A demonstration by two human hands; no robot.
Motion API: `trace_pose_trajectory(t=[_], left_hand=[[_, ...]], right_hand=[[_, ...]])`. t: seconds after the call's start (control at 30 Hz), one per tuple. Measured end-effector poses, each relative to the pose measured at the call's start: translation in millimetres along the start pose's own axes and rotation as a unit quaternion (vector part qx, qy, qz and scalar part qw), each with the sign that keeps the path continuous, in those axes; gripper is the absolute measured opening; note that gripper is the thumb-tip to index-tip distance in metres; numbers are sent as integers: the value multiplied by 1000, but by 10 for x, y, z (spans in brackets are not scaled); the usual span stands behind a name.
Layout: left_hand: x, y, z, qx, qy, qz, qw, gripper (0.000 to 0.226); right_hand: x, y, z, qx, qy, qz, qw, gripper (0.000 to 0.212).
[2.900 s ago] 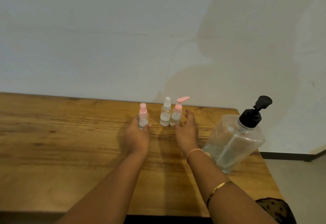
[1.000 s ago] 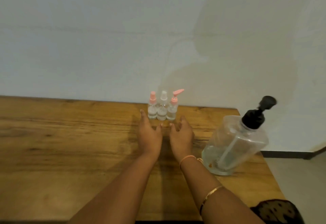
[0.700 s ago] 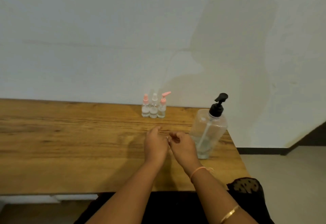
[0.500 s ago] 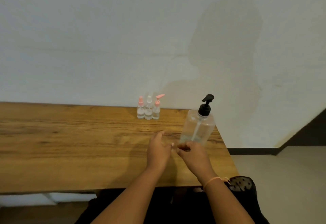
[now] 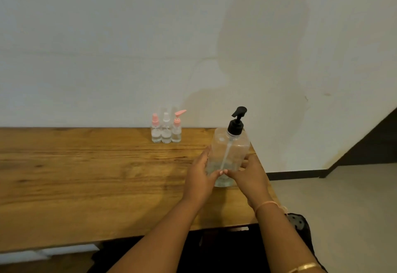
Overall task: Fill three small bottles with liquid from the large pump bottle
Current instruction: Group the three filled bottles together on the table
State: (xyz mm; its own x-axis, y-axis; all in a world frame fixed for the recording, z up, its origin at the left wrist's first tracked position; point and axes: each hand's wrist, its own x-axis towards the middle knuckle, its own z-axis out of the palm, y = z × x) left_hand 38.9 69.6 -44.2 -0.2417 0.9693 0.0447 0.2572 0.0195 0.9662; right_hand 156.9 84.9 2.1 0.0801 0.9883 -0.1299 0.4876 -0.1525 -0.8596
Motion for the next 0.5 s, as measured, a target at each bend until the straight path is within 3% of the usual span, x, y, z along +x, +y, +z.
trace_pose_trajectory(t=[0.5], left_hand=[[385, -157, -329, -29, 51, -19, 998, 76]], right_hand=[[431, -142, 489, 59, -43, -62, 995, 56]])
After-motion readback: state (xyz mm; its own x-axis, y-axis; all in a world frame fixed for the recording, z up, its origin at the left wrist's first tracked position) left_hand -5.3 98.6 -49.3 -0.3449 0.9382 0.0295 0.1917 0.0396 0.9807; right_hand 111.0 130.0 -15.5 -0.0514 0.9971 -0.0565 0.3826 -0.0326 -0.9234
